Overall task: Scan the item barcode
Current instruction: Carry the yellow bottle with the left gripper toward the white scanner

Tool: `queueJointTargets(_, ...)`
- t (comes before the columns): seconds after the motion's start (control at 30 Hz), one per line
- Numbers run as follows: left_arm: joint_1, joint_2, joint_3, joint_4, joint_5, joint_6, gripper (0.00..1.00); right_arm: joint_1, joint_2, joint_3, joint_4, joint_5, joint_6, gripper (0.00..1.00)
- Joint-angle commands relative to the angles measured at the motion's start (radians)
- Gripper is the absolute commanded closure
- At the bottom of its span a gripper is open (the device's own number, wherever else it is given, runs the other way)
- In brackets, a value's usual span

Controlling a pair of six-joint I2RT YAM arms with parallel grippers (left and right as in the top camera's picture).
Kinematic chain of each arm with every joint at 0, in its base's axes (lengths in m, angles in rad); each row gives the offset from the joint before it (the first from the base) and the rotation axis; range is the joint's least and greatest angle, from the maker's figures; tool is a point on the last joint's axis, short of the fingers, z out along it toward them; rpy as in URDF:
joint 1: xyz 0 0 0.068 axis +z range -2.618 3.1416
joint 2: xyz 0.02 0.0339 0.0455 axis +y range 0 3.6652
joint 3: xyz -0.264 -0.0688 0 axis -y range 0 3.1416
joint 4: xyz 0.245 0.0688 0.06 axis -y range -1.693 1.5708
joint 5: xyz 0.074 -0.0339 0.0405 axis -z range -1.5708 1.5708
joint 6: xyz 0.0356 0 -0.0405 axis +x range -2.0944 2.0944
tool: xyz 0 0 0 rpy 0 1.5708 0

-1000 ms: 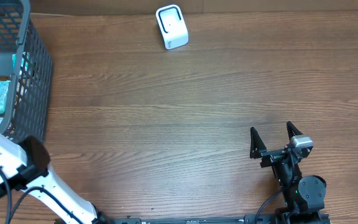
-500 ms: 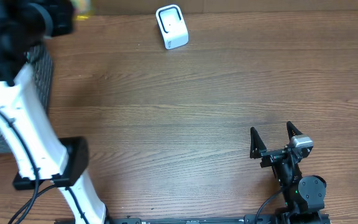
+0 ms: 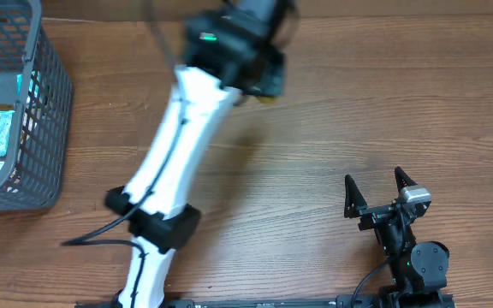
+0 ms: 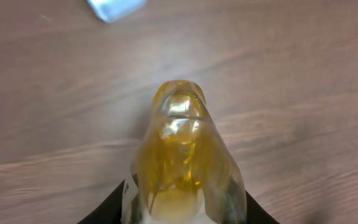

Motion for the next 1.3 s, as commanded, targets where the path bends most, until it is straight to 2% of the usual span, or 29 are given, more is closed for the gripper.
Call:
queueJointTargets(0.0,-0.095,0.064,-0.074,0.064,-0.037,-0.121,0.87,-0.006,-0.007,-0.011,0.003,0.001,-0.003,0.00)
queueJointTargets(0.13,-0.164,0.130,-0.079,0.114,-0.049,-0.174,0.85,-0.006,-0.007,-0.011,0.003,0.001,-0.003,0.00)
queueJointTargets(0.27,-0.210,0.171,-0.081,0.130,-0.142,-0.331,0.85,-0.006,-0.007,-0.011,0.003,0.001,-0.003,0.00)
queueJointTargets(0.33,-0.225,0.185,-0.083,0.132,-0.147,-0.367,0.85,-0.006,-0.007,-0.011,0.003,0.001,-0.004,0.00)
queueJointTargets(0.67,-0.257,0.296,-0.083,0.130,-0.154,-0.392,0.85,-0.006,-0.007,-0.011,0.003,0.001,-0.003,0.00)
queueJointTargets(1.27,-0.257,0.307,-0.085,0.126,-0.137,-0.377,0.83,-0.006,-0.007,-0.011,0.003,0.001,-0.003,0.00)
